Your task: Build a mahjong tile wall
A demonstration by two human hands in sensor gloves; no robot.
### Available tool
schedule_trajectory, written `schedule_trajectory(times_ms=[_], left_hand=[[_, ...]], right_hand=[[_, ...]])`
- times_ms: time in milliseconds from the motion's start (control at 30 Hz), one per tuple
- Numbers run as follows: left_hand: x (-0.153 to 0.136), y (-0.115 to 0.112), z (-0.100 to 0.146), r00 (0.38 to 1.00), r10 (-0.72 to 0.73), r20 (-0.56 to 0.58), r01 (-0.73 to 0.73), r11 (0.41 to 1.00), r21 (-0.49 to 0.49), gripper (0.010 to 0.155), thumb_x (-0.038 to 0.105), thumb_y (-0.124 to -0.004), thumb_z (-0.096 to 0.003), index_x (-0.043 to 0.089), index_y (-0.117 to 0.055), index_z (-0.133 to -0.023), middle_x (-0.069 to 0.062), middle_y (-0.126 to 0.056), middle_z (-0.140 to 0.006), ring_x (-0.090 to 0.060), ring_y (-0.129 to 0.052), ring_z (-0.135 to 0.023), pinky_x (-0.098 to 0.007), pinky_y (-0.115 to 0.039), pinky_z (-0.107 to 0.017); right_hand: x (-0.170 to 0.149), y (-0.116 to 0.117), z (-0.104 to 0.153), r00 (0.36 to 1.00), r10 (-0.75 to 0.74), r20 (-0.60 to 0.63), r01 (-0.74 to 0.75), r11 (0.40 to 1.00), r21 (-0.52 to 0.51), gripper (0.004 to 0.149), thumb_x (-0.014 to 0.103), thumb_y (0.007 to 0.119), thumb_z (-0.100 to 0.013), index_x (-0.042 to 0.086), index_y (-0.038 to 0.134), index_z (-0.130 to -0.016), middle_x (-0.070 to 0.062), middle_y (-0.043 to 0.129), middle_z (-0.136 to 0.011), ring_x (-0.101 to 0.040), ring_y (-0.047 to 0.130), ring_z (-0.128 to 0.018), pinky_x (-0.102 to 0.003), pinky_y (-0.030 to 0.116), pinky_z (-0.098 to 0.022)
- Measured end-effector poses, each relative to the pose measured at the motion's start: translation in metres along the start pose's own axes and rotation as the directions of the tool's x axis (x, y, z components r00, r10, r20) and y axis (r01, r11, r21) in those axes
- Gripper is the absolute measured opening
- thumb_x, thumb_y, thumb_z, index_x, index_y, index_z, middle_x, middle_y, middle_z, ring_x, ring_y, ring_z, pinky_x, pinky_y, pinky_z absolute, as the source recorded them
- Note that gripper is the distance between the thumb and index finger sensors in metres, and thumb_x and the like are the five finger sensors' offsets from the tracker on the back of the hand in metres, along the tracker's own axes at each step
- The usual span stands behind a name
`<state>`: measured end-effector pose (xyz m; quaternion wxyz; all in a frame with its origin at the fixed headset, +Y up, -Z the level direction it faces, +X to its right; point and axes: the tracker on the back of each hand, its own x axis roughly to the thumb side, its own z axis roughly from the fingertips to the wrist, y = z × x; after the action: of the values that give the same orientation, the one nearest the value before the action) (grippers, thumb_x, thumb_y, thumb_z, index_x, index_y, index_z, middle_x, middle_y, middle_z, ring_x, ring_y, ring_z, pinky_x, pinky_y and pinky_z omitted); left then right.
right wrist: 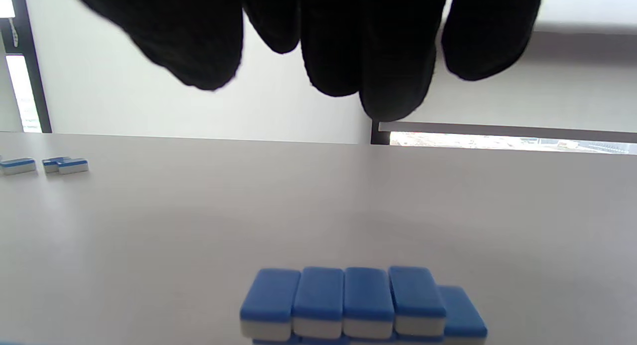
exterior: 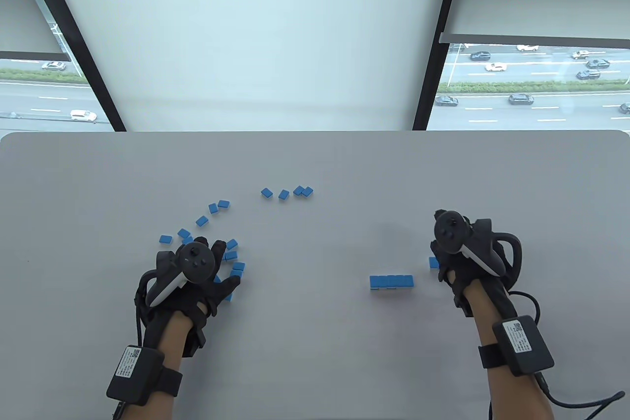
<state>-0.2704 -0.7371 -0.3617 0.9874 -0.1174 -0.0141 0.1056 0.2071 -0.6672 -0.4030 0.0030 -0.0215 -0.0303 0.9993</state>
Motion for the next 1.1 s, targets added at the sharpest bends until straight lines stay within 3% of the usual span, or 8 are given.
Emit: schedule_trajectory(times_ms=[200, 400, 567, 733, 900, 1000, 1100], left_hand=[[0.001, 0.000, -0.001, 1.000, 0.003, 0.008, -0.003, 1.000, 0.006, 0.086, 0.071, -0.067, -0.0401, 0.035, -0.038, -0.112, -0.005, -0.031, -0.121, -0.045, -0.031, -0.109, -0.075, -0.026, -0.069], [-0.001, 0.000, 0.000, 1.000, 0.012, 0.007, -0.012, 1.000, 0.011, 0.085, 0.071, -0.067, -0.0401, 0.035, -0.038, -0.112, -0.005, -0.031, -0.121, -0.045, -0.031, -0.109, -0.075, -0.026, -0.069], [-0.001, 0.000, 0.000, 1.000, 0.011, 0.005, -0.011, 1.000, 0.011, 0.085, 0.071, -0.067, -0.0401, 0.035, -0.038, -0.112, -0.005, -0.031, -0.121, -0.045, -0.031, -0.109, -0.075, -0.026, -0.069], [-0.002, -0.001, 0.000, 1.000, 0.009, -0.005, -0.009, 1.000, 0.006, 0.086, 0.071, -0.067, -0.0400, 0.035, -0.038, -0.112, -0.005, -0.031, -0.121, -0.045, -0.031, -0.109, -0.075, -0.026, -0.069], [-0.004, 0.000, 0.001, 1.000, 0.008, -0.012, -0.008, 1.000, 0.008, 0.086, 0.071, -0.067, -0.0402, 0.035, -0.038, -0.112, -0.005, -0.030, -0.121, -0.045, -0.031, -0.109, -0.075, -0.026, -0.069], [-0.004, 0.000, 0.001, 1.000, 0.001, -0.020, -0.001, 1.000, -0.001, 0.086, 0.071, -0.067, -0.0404, 0.035, -0.038, -0.113, -0.005, -0.030, -0.121, -0.046, -0.031, -0.109, -0.075, -0.026, -0.069], [-0.004, 0.000, 0.001, 1.000, 0.000, -0.023, 0.000, 1.000, -0.004, 0.086, 0.071, -0.067, -0.0402, 0.035, -0.038, -0.112, -0.005, -0.030, -0.121, -0.046, -0.030, -0.109, -0.075, -0.026, -0.068]], right_hand=[[0.065, -0.029, -0.042, 0.999, -0.046, 0.008, 0.046, 0.999, 0.025, 0.069, 0.045, 0.083, -0.040, 0.031, 0.053, -0.101, 0.001, 0.069, -0.099, -0.031, 0.086, -0.082, -0.053, 0.071, -0.064], [0.130, -0.026, -0.084, 0.999, -0.030, 0.028, 0.028, 0.997, 0.077, 0.069, 0.047, 0.083, -0.040, 0.033, 0.052, -0.101, 0.003, 0.069, -0.100, -0.029, 0.085, -0.085, -0.051, 0.069, -0.067], [0.178, -0.001, -0.113, 0.999, 0.016, 0.039, -0.021, 0.989, 0.143, 0.068, 0.049, 0.083, -0.039, 0.034, 0.056, -0.100, 0.005, 0.070, -0.100, -0.028, 0.085, -0.086, -0.051, 0.069, -0.068], [0.214, 0.042, -0.139, 1.000, 0.010, 0.007, -0.011, 0.965, 0.260, 0.068, 0.051, 0.084, -0.038, 0.033, 0.058, -0.099, 0.005, 0.072, -0.098, -0.027, 0.086, -0.084, -0.050, 0.069, -0.068], [0.233, 0.078, -0.155, 0.998, 0.050, -0.024, -0.039, 0.945, 0.325, 0.071, 0.052, 0.085, -0.037, 0.033, 0.057, -0.100, 0.006, 0.075, -0.095, -0.026, 0.090, -0.079, -0.048, 0.072, -0.065], [0.240, 0.088, -0.159, 0.996, 0.076, -0.051, -0.056, 0.948, 0.312, 0.073, 0.054, 0.084, -0.037, 0.033, 0.054, -0.101, 0.005, 0.074, -0.093, -0.026, 0.088, -0.075, -0.048, 0.071, -0.065], [0.243, 0.092, -0.162, 0.991, 0.118, -0.056, -0.097, 0.953, 0.287, 0.066, 0.053, 0.083, -0.038, 0.034, 0.060, -0.096, 0.007, 0.075, -0.089, -0.024, 0.088, -0.070, -0.046, 0.072, -0.064]])
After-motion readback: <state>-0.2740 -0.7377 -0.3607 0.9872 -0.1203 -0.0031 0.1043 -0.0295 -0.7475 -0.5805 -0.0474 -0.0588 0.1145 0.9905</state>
